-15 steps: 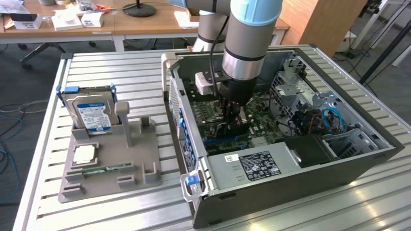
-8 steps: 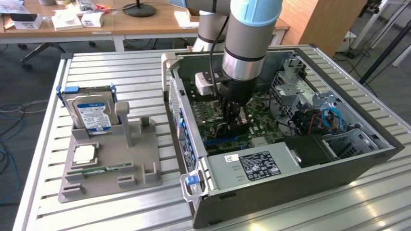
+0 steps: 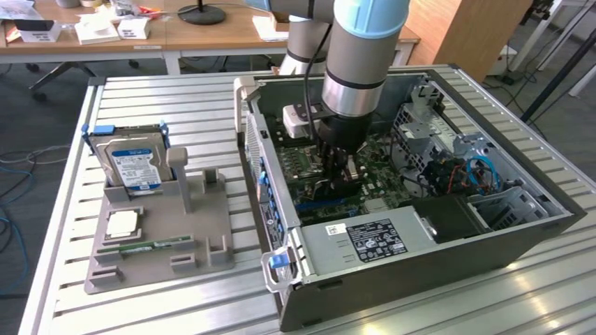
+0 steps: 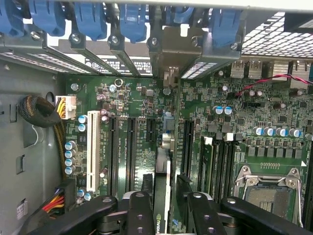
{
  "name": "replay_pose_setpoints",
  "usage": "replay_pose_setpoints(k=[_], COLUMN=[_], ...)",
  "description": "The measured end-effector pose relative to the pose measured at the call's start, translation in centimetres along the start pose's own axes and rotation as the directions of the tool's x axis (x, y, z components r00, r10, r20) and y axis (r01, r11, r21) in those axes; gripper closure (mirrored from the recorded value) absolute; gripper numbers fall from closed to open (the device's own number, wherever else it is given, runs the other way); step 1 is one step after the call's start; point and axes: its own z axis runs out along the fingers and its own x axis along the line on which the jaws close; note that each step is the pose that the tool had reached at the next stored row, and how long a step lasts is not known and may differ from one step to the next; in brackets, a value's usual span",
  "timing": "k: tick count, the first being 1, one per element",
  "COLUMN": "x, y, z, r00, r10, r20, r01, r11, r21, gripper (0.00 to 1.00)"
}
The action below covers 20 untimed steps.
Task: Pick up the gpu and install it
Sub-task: 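Insert the gpu into the slot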
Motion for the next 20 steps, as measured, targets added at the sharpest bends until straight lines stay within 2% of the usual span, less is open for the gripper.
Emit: replay_pose_setpoints(k=[12, 16, 20], x=[0.0, 0.0, 0.0], y=[-0.01, -0.03, -0.08], z=[-0.13, -0.88, -2.25], r00=[1.0, 1.0, 1.0], r10=[0.0, 0.0, 0.0], r20=[0.0, 0.0, -0.0002], r01=[0.0, 0.0, 0.0], r11=[1.0, 1.0, 1.0], r21=[0.0, 0.0, 0.0], gripper=[0.67, 0.67, 0.67])
